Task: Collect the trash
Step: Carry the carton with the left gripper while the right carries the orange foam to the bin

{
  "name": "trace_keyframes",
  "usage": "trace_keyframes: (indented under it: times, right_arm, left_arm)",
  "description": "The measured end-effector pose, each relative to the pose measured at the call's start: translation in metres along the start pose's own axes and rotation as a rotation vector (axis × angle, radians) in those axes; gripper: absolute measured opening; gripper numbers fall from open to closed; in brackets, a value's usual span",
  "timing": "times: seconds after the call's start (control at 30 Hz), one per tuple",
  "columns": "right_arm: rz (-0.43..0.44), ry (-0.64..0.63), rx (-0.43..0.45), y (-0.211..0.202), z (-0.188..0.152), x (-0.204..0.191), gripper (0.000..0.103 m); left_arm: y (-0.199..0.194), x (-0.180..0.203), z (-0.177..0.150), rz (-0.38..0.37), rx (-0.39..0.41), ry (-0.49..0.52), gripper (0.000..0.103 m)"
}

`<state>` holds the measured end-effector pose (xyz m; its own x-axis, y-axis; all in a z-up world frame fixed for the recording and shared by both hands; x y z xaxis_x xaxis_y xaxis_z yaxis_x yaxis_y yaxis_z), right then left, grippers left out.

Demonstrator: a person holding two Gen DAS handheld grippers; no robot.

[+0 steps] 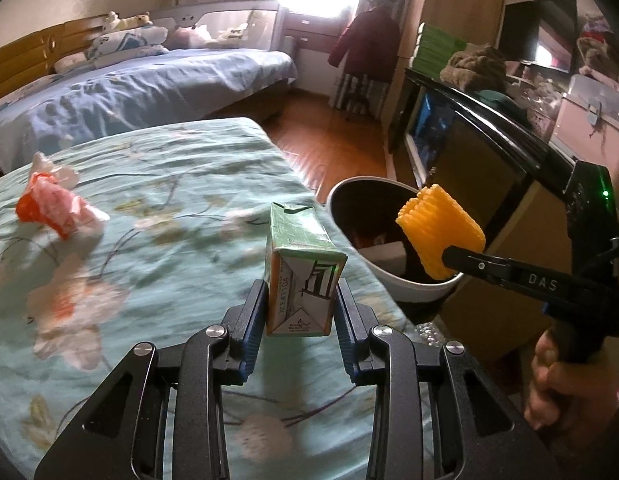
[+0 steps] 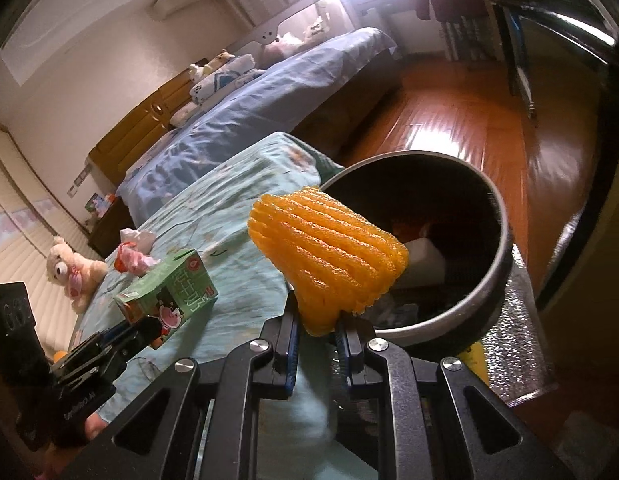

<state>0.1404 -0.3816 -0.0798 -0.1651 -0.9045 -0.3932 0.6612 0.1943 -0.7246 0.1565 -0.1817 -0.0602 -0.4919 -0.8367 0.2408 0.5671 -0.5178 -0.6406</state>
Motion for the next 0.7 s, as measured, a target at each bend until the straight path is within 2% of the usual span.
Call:
trace_keyframes:
  times: [0.33, 0.7]
  right_arm:
    - [-0.032, 0.029, 0.007, -0.005, 0.003, 0.023, 0.016]
    - [-0.068, 0.044, -0.024, 0.005, 0.007, 0.039, 0.016]
  left_arm:
    - [0.016, 0.026, 0.011, -0.027, -0.003, 0.036, 0.031]
    - [0.034, 0.048, 0.023, -0.048, -0.007, 0.07, 0.031]
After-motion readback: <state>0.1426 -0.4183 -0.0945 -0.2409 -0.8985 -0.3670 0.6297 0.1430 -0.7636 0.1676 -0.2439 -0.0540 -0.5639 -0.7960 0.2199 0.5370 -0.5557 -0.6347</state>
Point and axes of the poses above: each gripper's, at about its wrist camera, not at the fingertips, and y roughly the way its jaws point, x to its right, z to its top, the point moved 3 cm from there along y, roughly the way its jaws point, and after that the axes turned 6 degrees about -z, right-handed, at the moved point
